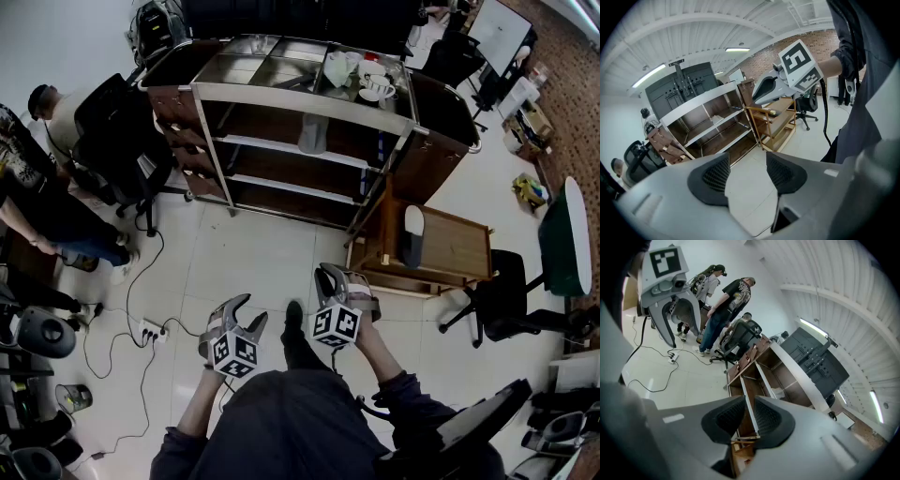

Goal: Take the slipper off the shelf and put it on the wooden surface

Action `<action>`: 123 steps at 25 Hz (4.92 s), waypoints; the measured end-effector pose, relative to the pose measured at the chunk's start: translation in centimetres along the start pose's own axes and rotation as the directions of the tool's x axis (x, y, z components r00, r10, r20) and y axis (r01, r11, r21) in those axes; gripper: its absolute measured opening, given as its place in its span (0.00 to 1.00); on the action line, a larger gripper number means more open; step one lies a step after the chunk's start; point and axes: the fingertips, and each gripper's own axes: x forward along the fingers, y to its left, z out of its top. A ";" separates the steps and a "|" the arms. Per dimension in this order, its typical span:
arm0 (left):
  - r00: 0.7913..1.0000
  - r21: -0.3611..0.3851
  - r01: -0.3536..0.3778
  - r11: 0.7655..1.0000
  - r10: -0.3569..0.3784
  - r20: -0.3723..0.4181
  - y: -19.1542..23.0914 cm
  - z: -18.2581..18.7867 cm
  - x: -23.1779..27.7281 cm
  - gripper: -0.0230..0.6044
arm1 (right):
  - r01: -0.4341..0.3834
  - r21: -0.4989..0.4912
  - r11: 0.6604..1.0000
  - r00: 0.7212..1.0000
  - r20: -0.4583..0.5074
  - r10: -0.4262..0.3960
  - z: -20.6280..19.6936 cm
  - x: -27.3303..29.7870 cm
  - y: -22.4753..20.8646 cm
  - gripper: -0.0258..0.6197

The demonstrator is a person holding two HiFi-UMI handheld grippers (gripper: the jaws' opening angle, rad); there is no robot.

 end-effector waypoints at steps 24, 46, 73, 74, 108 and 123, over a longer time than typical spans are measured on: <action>0.997 0.007 0.066 0.998 -0.066 -0.027 28.4 9.1 21.3 0.54 | -0.017 -0.152 0.988 0.984 -0.178 -0.010 -3.9 41.6 -19.2 0.35; 0.988 0.029 0.157 0.987 -0.157 -0.014 28.8 8.3 23.4 0.54 | 0.192 -0.303 0.933 0.958 -0.149 -0.245 -3.3 41.7 -24.9 0.14; 0.980 0.133 0.109 0.985 -0.129 0.152 -21.2 24.5 12.6 0.53 | 0.235 -0.226 0.945 0.955 -0.126 -0.268 -31.5 -12.5 -14.3 0.14; 0.978 0.140 0.116 0.983 -0.138 0.159 -22.3 24.9 11.9 0.53 | 0.230 -0.224 0.947 0.952 -0.149 -0.267 -32.5 -13.8 -14.0 0.14; 0.991 0.044 0.108 0.993 -0.104 -0.083 -34.9 36.1 23.2 0.53 | -0.209 -0.135 0.968 0.882 -0.454 0.127 -72.2 -0.8 -17.4 0.19; 0.992 0.060 0.125 0.990 -0.123 -0.023 -38.4 35.0 20.3 0.53 | -0.062 0.132 0.989 0.928 -0.358 0.106 -66.4 -10.5 -16.9 0.26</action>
